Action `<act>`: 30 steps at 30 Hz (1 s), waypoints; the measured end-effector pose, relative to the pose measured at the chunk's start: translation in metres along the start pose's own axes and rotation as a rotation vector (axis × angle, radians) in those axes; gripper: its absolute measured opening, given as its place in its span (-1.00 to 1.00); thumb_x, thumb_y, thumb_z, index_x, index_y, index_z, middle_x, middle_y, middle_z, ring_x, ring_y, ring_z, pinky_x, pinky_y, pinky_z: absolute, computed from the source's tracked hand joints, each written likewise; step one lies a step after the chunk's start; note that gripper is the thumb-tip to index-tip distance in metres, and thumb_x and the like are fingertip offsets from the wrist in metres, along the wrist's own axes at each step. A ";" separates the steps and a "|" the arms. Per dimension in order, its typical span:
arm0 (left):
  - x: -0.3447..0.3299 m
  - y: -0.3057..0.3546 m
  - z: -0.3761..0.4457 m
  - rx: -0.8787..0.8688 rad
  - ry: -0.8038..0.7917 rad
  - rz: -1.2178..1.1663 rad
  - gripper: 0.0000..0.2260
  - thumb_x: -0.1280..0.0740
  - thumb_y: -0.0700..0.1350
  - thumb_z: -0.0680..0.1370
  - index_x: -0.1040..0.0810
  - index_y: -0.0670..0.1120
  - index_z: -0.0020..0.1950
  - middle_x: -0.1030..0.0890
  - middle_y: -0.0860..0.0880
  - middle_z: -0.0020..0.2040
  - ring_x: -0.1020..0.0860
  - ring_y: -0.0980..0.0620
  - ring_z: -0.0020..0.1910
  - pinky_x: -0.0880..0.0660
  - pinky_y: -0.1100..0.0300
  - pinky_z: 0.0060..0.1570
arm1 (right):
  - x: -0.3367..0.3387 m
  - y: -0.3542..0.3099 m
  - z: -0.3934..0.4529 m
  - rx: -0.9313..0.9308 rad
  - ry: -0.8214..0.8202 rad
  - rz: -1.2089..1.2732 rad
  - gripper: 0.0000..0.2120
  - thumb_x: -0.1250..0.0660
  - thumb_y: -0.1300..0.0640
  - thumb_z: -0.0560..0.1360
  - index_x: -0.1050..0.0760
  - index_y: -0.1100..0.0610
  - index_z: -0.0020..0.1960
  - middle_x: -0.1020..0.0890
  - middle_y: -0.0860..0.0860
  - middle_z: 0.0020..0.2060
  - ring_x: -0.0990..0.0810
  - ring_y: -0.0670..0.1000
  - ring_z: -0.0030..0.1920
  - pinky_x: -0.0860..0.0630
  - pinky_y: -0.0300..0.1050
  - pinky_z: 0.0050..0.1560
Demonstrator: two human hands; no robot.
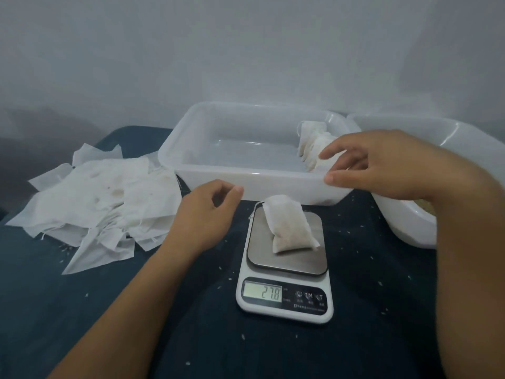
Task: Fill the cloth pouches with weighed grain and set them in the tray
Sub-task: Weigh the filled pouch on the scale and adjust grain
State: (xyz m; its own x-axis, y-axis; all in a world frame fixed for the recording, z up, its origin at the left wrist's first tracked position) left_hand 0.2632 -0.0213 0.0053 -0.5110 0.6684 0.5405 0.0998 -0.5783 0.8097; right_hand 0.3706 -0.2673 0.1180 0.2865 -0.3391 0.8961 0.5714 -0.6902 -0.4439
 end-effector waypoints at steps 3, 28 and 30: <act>-0.001 -0.010 0.002 0.063 0.011 -0.039 -0.82 -0.31 0.18 0.61 -0.62 0.14 -0.07 -0.63 0.20 -0.21 -0.58 0.24 -0.24 -0.43 0.36 -0.29 | 0.011 0.003 -0.005 0.007 0.069 0.083 -0.79 -0.47 -0.17 0.45 -0.59 -0.26 0.08 -0.70 -0.36 -0.17 -0.63 -0.36 -0.12 -0.51 -0.20 -0.01; -0.045 0.008 -0.008 0.034 -0.142 -0.069 -0.87 -0.46 0.11 0.54 -0.66 0.12 -0.18 -0.61 0.22 -0.31 -0.55 0.25 -0.32 -0.46 0.25 -0.20 | -0.047 -0.035 0.023 0.216 0.043 -0.053 -0.80 -0.38 -0.13 0.59 -0.56 -0.26 0.21 -0.62 -0.18 -0.25 -0.54 -0.32 -0.14 -0.43 -0.31 -0.14; -0.042 0.014 -0.009 0.004 -0.123 -0.099 -0.89 -0.47 0.06 0.53 -0.66 0.11 -0.18 -0.63 0.18 -0.29 -0.57 0.22 -0.30 -0.48 0.26 -0.19 | -0.050 -0.039 0.023 0.228 0.047 -0.078 -0.76 -0.36 -0.16 0.60 -0.54 -0.26 0.26 -0.60 -0.18 -0.27 -0.56 -0.29 -0.15 -0.48 -0.26 -0.13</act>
State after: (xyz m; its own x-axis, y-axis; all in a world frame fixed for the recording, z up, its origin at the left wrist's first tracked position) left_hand 0.2782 -0.0622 -0.0082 -0.4103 0.7744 0.4817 0.0576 -0.5051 0.8611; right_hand 0.3519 -0.2090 0.0909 0.2016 -0.3232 0.9246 0.7505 -0.5556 -0.3578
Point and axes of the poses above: each hand's wrist, its own z-axis towards the middle knuckle, its own x-axis out of the back of the hand, y = z × x, the point moved 8 cm from there along z, towards the middle knuckle
